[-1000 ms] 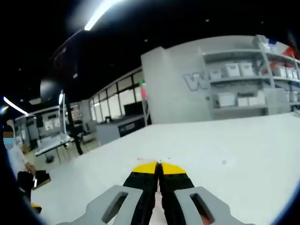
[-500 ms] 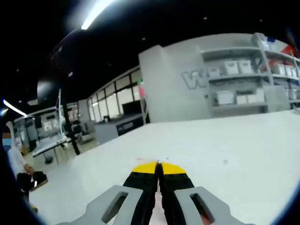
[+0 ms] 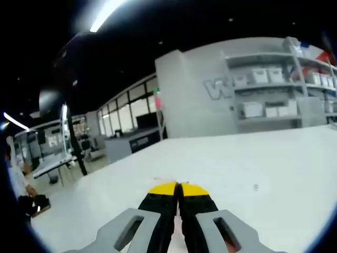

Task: Open the resealable bag by pulling the two sides of the seal apart until the entire bag opening is separated and visibly accessible.

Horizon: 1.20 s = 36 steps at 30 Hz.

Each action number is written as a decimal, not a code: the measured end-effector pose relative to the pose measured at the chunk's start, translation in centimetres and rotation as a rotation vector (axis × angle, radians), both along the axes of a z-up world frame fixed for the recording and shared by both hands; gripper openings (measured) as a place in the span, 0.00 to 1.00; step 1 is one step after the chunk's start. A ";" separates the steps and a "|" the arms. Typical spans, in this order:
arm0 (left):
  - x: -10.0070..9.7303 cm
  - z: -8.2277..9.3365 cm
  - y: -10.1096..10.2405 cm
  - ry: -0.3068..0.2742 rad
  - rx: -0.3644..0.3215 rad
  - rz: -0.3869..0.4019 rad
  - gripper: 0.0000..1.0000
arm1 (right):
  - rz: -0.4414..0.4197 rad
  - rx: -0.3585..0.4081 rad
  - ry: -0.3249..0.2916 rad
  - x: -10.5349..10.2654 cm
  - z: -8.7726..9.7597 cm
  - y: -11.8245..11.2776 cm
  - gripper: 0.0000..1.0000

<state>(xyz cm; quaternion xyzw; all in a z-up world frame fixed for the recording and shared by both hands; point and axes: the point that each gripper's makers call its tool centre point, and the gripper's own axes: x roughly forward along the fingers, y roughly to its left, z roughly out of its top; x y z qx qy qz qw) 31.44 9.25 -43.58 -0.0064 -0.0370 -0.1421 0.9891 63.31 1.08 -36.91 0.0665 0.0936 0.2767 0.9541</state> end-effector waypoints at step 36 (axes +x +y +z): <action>-0.3 0.2 -0.2 -0.008 -0.012 0.001 0.89 | 0.026 -0.046 0.002 0.3 -3.6 2.2 0.00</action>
